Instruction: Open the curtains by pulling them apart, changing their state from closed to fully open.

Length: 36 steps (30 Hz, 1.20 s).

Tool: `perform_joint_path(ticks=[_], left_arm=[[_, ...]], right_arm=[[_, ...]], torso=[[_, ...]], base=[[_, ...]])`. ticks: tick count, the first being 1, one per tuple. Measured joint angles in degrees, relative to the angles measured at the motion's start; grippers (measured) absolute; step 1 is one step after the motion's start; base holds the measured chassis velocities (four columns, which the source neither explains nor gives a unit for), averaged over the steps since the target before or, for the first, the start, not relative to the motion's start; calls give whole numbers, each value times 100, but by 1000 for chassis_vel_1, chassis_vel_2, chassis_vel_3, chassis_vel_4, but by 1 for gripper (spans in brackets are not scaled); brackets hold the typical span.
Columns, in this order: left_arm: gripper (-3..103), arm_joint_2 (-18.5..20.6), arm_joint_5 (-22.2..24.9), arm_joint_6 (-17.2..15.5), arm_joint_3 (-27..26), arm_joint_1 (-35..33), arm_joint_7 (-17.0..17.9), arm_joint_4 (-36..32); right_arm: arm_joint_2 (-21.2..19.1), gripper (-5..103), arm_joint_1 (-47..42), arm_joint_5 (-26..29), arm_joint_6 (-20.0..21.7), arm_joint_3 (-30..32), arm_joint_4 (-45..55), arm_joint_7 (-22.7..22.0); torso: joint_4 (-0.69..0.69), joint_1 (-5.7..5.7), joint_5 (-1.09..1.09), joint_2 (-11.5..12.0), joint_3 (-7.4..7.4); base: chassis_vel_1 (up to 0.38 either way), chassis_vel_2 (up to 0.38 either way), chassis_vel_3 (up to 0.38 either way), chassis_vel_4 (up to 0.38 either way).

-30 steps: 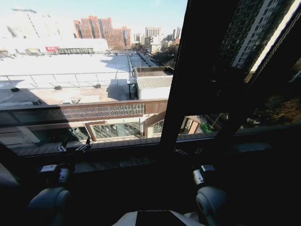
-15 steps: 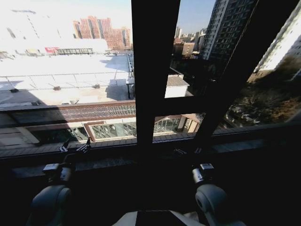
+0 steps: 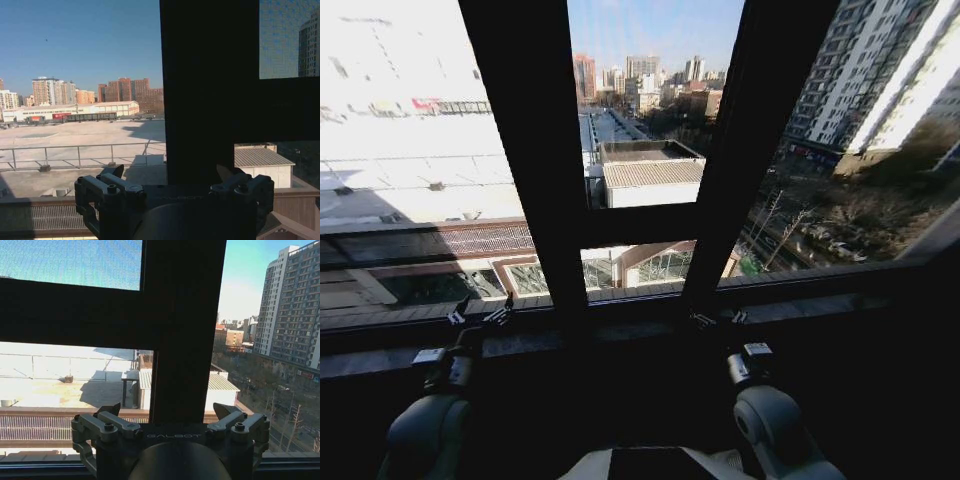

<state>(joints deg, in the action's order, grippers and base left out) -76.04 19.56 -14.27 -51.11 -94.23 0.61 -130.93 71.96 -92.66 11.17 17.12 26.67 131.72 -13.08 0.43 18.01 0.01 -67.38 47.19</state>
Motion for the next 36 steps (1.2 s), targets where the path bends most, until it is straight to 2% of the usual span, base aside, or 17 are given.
perform_joint_path(ticks=[6,8,11,13,16,28,36], left_arm=[[100,-86,-95,13,36,-28,-1,-43],[100,-132,-151,19,61,-46,0,-52],[100,-158,-179,20,70,-71,0,-65],[100,-179,-193,25,55,-122,0,-112],[100,-179,-192,27,5,-161,-1,-152],[100,-165,-176,169,-99,-312,1,-158],[100,-141,-163,237,-96,-320,-7,-125]], right_arm=[[-40,100,-7,27,13,9,12,3],[-64,100,-12,36,16,2,20,4],[-90,100,-12,46,16,0,32,5],[-127,100,-5,100,18,8,35,7],[-130,100,-1,130,18,7,34,7],[-33,100,-71,118,18,-30,100,15],[19,100,-139,-116,-39,-23,128,82]], torso=[[2,-1,5,-1,-2],[1,0,-4,0,-1],[0,1,-4,0,0],[1,0,3,0,0],[2,1,2,1,0],[1,-5,-1,-2,-2],[1,-2,4,0,0]], base=[[-342,-370,337,362],[-317,-418,335,403],[-293,-413,321,417],[-243,-321,185,369],[-164,-388,131,379],[-46,-401,46,399],[36,-326,-27,329]])
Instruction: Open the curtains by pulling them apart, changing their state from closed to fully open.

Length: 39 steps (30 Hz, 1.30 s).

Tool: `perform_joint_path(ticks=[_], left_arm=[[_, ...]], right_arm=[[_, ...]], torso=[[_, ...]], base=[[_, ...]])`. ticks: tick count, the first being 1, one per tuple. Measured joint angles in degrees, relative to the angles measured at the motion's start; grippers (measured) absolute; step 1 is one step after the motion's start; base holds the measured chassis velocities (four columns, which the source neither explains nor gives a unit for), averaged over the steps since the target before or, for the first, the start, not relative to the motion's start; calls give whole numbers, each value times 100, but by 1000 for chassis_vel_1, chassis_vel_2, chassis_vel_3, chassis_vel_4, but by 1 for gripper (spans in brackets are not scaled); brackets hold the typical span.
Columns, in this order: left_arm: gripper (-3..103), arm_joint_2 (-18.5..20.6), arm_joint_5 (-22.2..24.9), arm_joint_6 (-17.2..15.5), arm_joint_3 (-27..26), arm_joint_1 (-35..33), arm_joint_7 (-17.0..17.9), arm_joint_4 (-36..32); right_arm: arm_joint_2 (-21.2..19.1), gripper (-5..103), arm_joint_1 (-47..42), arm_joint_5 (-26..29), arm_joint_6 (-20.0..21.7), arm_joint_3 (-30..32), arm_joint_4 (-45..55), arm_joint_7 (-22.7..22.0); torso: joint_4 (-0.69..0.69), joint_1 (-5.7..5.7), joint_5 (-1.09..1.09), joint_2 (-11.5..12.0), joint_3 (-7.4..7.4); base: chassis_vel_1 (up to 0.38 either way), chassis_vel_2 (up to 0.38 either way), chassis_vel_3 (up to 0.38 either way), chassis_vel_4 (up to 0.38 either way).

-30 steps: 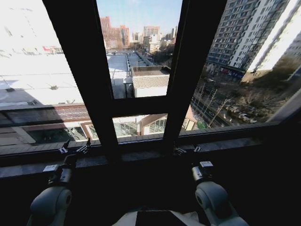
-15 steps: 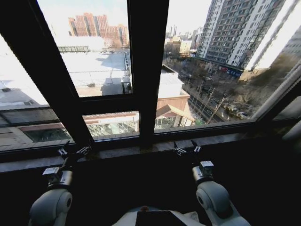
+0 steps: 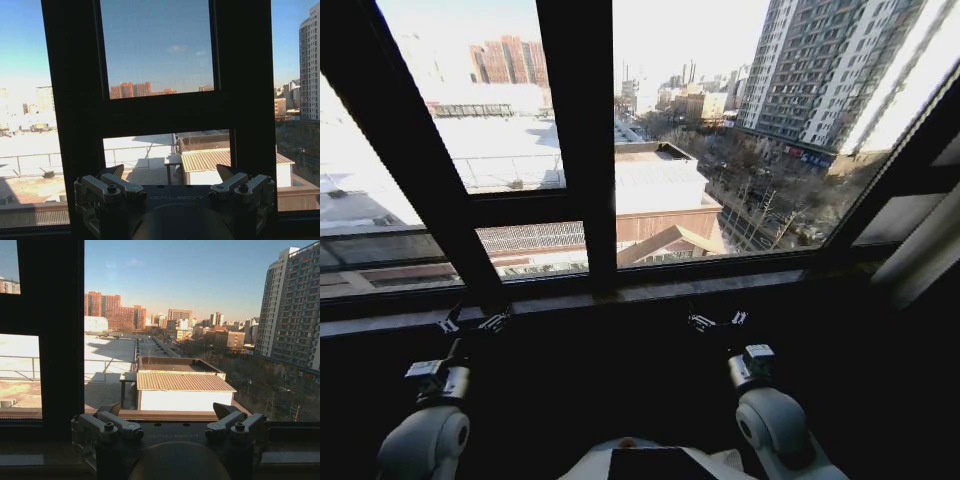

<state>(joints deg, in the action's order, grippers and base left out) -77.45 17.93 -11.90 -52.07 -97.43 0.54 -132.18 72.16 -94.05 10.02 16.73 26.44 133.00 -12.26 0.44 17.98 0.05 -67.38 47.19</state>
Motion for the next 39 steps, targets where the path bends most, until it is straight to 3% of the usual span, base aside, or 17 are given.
perform_joint_path(ticks=[6,21,31,39], left_arm=[[100,-27,2,81,-2,-54,-5,23],[100,-69,2,249,-78,-154,-12,61],[100,-136,1,398,-126,-303,-30,44],[100,-161,-21,545,-81,-331,-30,62]], right_arm=[[11,100,-56,-61,-10,-4,37,5],[-3,100,-57,-62,-13,1,57,-17],[17,100,-85,-91,-47,-13,90,-38],[58,100,-136,-153,-132,-14,86,-66]], torso=[[0,4,-7,1,0],[-1,1,-3,0,0],[-1,-3,-4,-2,-2],[-1,1,-3,1,0]], base=[[225,-281,-233,270],[396,-349,-379,339],[224,-251,-227,254],[39,-46,-59,40]])
